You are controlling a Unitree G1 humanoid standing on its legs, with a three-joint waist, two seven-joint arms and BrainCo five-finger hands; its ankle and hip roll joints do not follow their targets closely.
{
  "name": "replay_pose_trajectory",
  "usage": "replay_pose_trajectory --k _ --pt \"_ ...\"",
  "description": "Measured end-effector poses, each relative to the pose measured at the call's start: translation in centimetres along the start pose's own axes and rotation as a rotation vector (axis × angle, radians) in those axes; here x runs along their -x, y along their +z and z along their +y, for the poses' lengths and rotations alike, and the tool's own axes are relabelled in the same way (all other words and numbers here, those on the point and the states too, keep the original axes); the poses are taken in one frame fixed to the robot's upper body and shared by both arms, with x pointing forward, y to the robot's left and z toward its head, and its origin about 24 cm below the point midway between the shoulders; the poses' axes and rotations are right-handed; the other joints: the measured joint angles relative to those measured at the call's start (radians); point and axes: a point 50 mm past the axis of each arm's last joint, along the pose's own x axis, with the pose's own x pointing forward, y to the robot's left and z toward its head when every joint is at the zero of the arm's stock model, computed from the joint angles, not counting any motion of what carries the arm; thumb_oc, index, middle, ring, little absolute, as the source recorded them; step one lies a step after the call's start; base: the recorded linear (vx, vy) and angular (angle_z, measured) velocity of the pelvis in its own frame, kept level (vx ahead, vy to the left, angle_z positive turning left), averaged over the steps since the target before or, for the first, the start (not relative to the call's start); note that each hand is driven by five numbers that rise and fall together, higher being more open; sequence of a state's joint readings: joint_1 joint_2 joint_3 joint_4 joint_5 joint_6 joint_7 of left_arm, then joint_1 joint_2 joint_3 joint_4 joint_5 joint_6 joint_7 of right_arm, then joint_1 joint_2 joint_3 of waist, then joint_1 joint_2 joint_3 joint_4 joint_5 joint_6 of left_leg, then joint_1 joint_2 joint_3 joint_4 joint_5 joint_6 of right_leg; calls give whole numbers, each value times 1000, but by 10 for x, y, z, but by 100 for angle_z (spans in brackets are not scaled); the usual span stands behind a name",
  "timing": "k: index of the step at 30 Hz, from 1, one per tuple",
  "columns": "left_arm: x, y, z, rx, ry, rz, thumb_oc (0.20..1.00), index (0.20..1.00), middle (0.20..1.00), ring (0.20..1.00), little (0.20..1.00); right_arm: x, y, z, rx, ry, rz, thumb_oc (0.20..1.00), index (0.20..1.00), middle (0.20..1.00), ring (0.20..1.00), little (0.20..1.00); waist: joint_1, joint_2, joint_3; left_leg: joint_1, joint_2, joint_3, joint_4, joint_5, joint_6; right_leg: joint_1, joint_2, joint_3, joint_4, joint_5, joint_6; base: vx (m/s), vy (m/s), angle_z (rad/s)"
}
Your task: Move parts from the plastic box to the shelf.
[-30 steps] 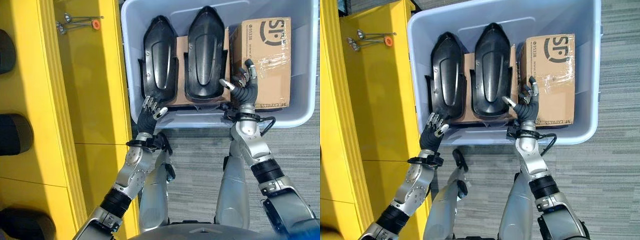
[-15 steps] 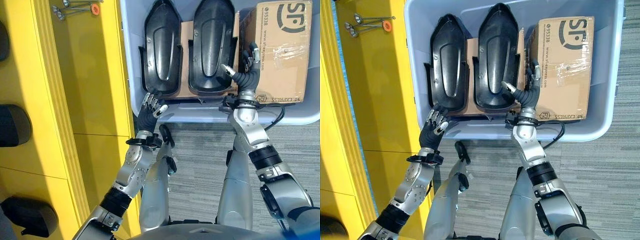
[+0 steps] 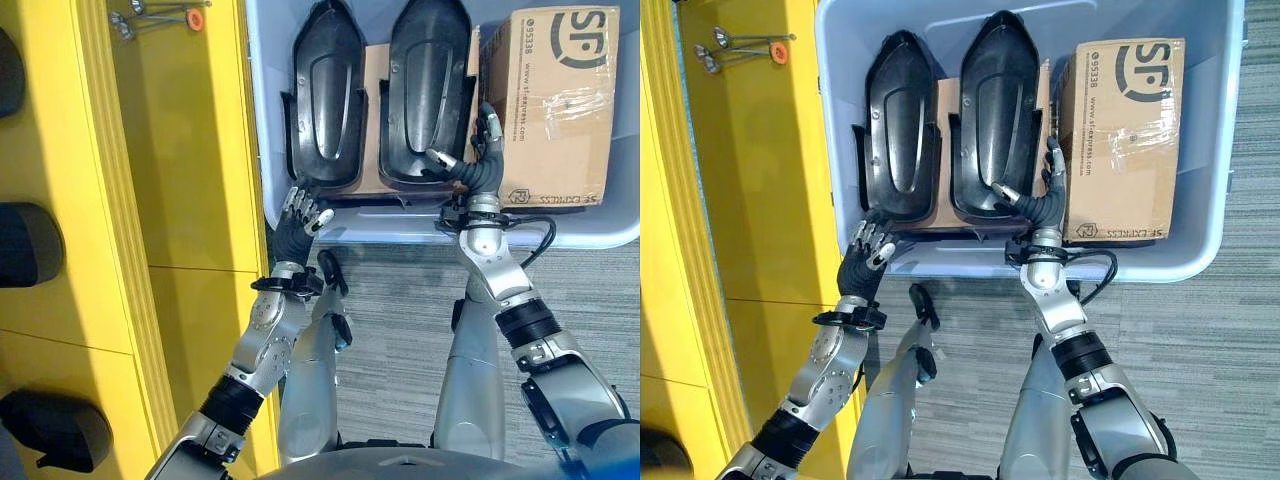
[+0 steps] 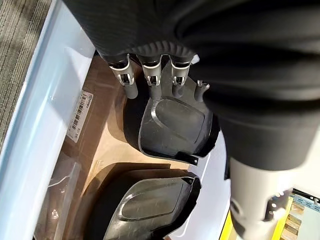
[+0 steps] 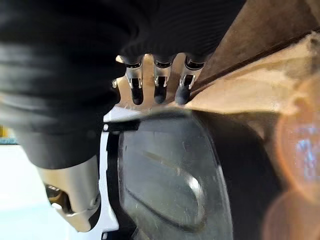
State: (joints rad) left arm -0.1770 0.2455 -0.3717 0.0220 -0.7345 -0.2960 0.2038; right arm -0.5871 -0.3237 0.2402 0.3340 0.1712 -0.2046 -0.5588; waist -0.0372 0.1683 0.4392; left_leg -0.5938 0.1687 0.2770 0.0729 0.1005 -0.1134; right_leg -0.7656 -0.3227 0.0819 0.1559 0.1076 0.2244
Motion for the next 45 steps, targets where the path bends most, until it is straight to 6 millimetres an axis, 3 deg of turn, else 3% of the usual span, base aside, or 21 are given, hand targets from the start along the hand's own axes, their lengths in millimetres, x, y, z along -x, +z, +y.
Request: replay_pose_trajectory --k 6,9,12,19,23,24,26,30,41,45 --pt "-2 3 1 -2 7 -14 1000 1000 1000 1000 1000 -23 9 -11 7 -106 -20 1000 1000 1000 1000 1000 3 0 0 -28 0 -9 4 0 0 -22 -1 -7 1 0 0 3 7 2" --pt "-9 14 -3 5 -5 -72 1000 1000 1000 1000 1000 -40 28 -7 -7 -129 -72 1000 1000 1000 1000 1000 14 1 27 -56 1 -12 17 0 0 -48 -2 -4 13 1 0 0 0 0" --pt "-9 18 -7 14 -18 -89 1000 1000 1000 1000 1000 -48 34 -10 11 -150 -90 1000 1000 1000 1000 1000 25 -4 37 -61 1 -12 19 0 0 -58 -2 -3 19 1 -1 0 0 0" --pt "-10 21 -9 15 -25 -97 1000 1000 1000 1000 1000 -59 34 -9 140 -144 -96 1000 1000 1000 1000 1000 27 -7 39 -76 2 -21 38 0 0 -61 -2 -6 32 0 -2 -5 -3 2" --pt "-10 22 -9 14 -30 -103 1000 1000 1000 1000 1000 -77 32 -9 240 -157 -60 1000 1000 1000 1000 1000 27 -8 39 -91 4 -42 55 0 0 -62 -2 -13 43 -1 -4 -15 6 7" --pt "-10 22 -8 7 -31 -103 1000 1000 1000 1000 1000 -82 30 -10 302 -149 -47 570 570 570 570 570 29 -8 39 -91 4 -44 58 1 0 -62 -2 -13 47 -4 -9 -9 4 4" --pt "-10 23 -6 -2 -30 -102 1000 1000 1000 1000 1000 -91 28 -9 382 -133 -17 200 200 200 200 200 30 -8 39 -91 4 -48 61 2 2 -62 -2 -13 52 -5 -10 0 0 0" --pt "-10 23 -6 -9 -41 -100 1000 1000 1000 1000 1000 -99 29 -9 479 -126 13 200 200 200 200 200 27 -9 38 -94 4 -60 70 4 -1 -62 -1 -14 62 -5 -11 1 12 2" --pt "-9 21 -2 -8 -39 -78 1000 1000 1000 1000 1000 -99 24 -15 552 -16 71 200 200 200 200 200 28 -13 33 -27 5 -73 66 7 -3 19 0 -29 58 -1 -13 -2 5 1" --pt "1 13 8 -1 -14 -31 1000 1000 1000 1000 1000 -84 -4 -20 625 70 157 200 200 200 200 200 31 -26 -5 37 5 -73 38 8 -3 88 0 -41 28 -1 -13 0 0 0"
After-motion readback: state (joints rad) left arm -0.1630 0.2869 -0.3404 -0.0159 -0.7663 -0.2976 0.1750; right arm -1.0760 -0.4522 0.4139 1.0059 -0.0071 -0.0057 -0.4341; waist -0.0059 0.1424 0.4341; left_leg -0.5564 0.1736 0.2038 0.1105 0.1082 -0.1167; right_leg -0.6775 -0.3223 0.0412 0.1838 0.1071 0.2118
